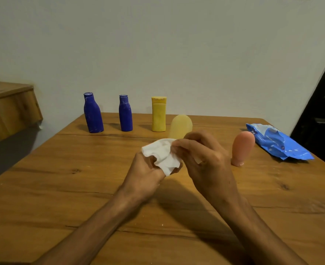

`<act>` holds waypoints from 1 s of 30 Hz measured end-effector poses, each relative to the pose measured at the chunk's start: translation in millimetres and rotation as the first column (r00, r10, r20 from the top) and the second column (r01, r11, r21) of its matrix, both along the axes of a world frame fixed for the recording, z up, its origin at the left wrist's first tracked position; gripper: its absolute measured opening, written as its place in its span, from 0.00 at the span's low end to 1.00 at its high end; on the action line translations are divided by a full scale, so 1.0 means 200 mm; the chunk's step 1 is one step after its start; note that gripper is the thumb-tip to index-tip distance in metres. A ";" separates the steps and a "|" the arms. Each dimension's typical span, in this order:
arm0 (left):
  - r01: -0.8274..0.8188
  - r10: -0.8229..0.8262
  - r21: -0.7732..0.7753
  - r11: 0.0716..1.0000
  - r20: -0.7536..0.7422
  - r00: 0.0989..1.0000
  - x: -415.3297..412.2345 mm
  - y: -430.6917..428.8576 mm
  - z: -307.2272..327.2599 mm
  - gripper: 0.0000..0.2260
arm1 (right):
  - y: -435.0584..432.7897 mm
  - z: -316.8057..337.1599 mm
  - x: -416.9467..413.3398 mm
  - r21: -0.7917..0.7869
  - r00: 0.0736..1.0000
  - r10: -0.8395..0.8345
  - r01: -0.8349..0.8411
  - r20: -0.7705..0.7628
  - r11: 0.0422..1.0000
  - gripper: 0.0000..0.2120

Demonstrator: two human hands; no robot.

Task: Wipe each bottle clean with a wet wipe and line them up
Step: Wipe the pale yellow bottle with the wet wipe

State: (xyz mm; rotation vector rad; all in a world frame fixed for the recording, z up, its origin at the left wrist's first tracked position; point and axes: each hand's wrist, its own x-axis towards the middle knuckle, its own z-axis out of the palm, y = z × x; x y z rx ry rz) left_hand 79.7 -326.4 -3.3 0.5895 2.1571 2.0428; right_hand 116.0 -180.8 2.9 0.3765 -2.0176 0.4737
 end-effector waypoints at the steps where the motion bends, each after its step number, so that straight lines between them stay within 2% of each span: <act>1: -0.006 0.006 0.006 1.000 0.015 1.000 0.00 0.00 -0.01 0.22 | 0.00 0.00 0.00 0.004 1.000 -0.007 0.007 0.001 1.000 0.14; 4: -0.036 0.036 -0.018 0.999 0.003 0.999 0.00 0.01 -0.02 0.26 | -0.02 -0.03 0.03 0.114 0.999 0.009 -0.013 0.040 0.993 0.12; 5: -0.019 0.019 -0.016 1.000 -0.022 1.000 0.00 0.01 -0.02 0.25 | -0.02 -0.03 0.02 0.133 0.999 0.001 -0.007 0.040 0.991 0.10; 7: 0.035 -0.036 -0.020 0.999 -0.055 0.998 0.03 0.01 0.00 0.19 | 0.02 -0.01 0.01 0.087 0.999 -0.034 0.032 0.019 0.996 0.10; 10: 0.052 -0.054 -0.032 0.998 -0.064 0.996 0.06 0.02 0.03 0.20 | 0.03 0.01 0.02 0.043 0.998 -0.060 0.060 -0.016 0.997 0.13; 14: -0.008 0.008 0.009 1.000 -0.055 0.998 0.04 0.02 0.01 0.23 | -0.03 -0.03 0.05 0.195 0.998 -0.056 0.052 0.012 0.979 0.11; 18: 0.055 -0.066 -0.090 0.994 -0.124 0.990 0.06 0.03 0.00 0.21 | 0.00 -0.02 0.02 0.075 0.990 -0.125 0.130 -0.065 0.989 0.13; 23: 0.031 -0.038 -0.054 0.998 -0.128 0.991 0.05 0.04 -0.02 0.22 | -0.02 -0.04 0.03 0.181 0.996 -0.081 0.087 -0.041 0.980 0.12; 27: 0.061 -0.075 -0.106 0.992 -0.132 0.988 0.05 0.06 -0.02 0.16 | 0.01 -0.03 0.02 0.066 0.987 -0.129 0.136 -0.098 0.988 0.14; 30: 0.053 -0.063 -0.078 0.996 -0.126 0.990 0.04 0.05 -0.02 0.18 | -0.01 -0.04 0.02 0.124 0.995 -0.066 0.075 -0.075 0.989 0.15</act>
